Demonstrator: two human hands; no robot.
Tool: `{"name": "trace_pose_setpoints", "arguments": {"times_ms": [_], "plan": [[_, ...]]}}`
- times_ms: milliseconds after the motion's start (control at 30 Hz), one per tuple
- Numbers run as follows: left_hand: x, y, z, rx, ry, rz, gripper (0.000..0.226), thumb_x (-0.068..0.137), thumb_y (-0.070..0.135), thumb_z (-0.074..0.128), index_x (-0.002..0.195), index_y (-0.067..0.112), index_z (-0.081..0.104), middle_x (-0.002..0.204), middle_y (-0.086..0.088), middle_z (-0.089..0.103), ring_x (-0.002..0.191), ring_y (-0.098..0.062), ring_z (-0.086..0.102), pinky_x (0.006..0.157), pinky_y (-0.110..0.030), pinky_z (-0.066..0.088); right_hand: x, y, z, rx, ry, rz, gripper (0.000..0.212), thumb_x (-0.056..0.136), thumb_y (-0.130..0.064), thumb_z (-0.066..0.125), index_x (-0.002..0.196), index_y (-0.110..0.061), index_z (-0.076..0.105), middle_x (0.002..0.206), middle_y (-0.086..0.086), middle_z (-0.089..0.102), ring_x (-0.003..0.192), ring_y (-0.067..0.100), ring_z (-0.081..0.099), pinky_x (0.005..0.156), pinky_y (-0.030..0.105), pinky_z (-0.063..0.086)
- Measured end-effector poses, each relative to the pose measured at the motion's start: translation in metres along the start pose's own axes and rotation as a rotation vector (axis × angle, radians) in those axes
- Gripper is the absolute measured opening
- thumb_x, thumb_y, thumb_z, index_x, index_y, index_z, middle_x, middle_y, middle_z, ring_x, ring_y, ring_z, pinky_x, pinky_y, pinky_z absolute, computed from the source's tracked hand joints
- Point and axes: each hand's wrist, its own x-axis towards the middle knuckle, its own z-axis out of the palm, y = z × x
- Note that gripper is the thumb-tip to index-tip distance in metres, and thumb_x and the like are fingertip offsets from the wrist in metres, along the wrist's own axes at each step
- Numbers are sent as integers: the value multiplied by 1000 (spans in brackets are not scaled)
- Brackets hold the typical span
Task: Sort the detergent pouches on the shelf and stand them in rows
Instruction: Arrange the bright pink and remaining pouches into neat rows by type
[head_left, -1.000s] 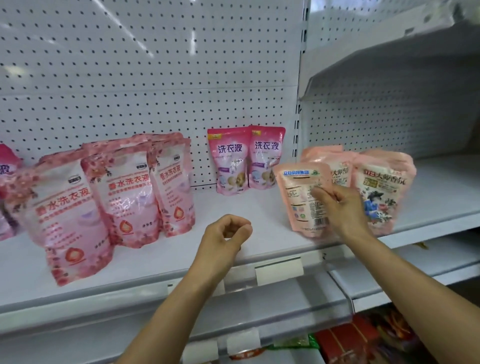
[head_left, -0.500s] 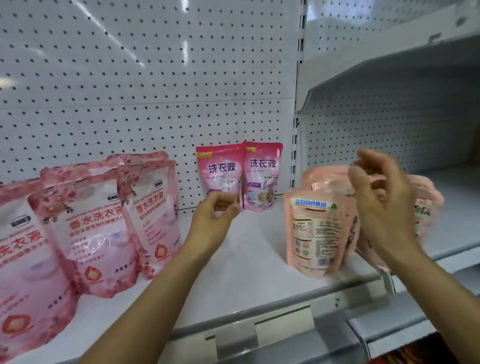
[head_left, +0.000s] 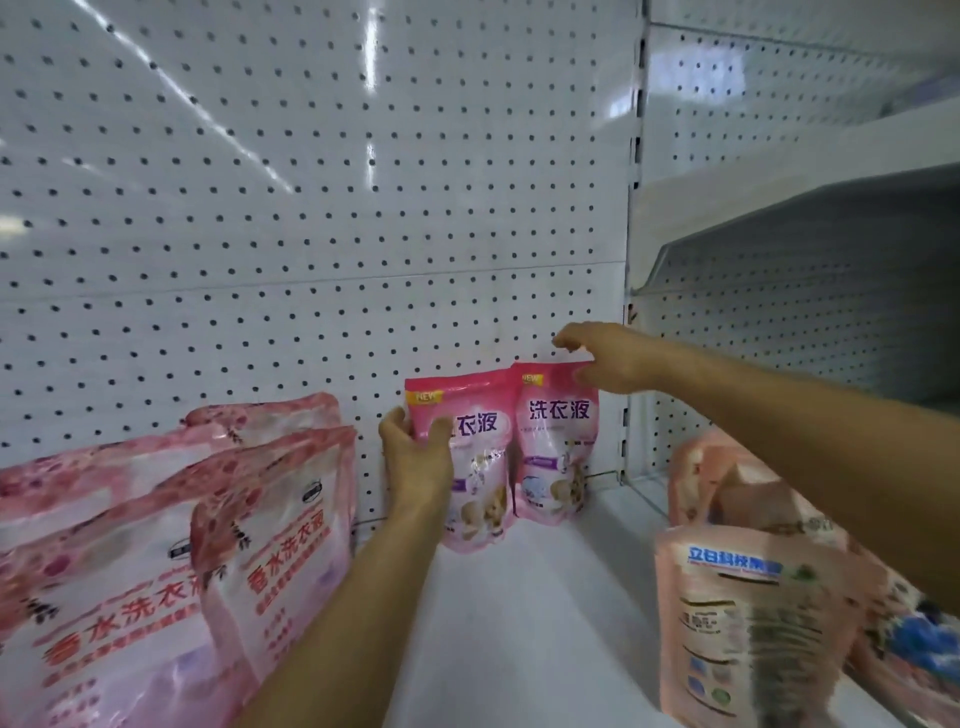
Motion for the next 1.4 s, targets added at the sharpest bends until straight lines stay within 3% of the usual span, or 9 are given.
{"name": "trace_pose_setpoints", "arguments": {"times_ms": [100,167,233,333,700,1033,1167,1267,1400], "plan": [[5,-2,-2,4,3,-23,41,96,29,60,131,19,43,120,-5,65,110,-28,64,100,-51,50,20,-9,6,0,-133,5,49,93,-6,56,141,-11,45,137,8,50,103,23,55,80,32,52],[2,-2,-5,44,-8,21,18,96,32,60,107,18,59,102,-5,71,98,-28,68,91,-47,55,27,-12,10,-87,-112,-72,27,92,-10,60,119,-10,63,108,0,62,100,24,58,80,31,47],[-5,-1,-10,63,-22,78,16,96,29,62,91,14,65,92,-10,73,91,-33,69,83,-47,56,26,-14,10,-119,-46,-125,6,91,-15,63,90,-15,70,77,-12,57,84,20,60,73,26,42],[-17,1,-17,84,-58,133,15,94,29,64,82,20,66,90,-10,75,87,-33,72,82,-53,58,18,-16,7,-104,-13,-153,8,89,-18,67,84,-15,72,67,-12,57,64,10,54,68,24,42],[-105,8,-59,129,6,218,14,97,38,55,98,29,66,91,5,74,87,-16,71,84,-49,59,-45,-42,-3,-9,-44,-248,11,86,-21,71,85,-10,75,83,6,72,78,21,65,67,26,48],[-178,18,-132,164,229,341,28,86,56,55,94,31,65,88,0,73,85,-29,69,80,-57,57,-127,-116,-9,-139,72,-361,10,85,-42,68,84,-33,70,81,-14,67,83,12,58,68,28,41],[-198,20,-150,108,242,345,19,87,52,57,86,34,64,88,-12,71,84,-42,67,73,-60,58,-148,-126,1,101,103,-363,11,81,-38,72,79,-27,74,76,-11,70,82,15,66,70,29,49],[-208,21,-158,44,231,322,9,94,33,61,88,27,63,81,1,72,75,-17,72,67,-39,62,-160,-116,24,457,246,-270,15,75,-38,77,79,-24,75,76,-10,71,79,12,66,79,41,56],[-218,6,-163,-50,102,190,23,86,23,70,108,18,63,94,4,76,80,-8,74,62,-22,59,-197,-100,79,877,482,-86,66,75,-34,80,132,-31,48,131,-9,55,117,10,55,103,37,46]]}}
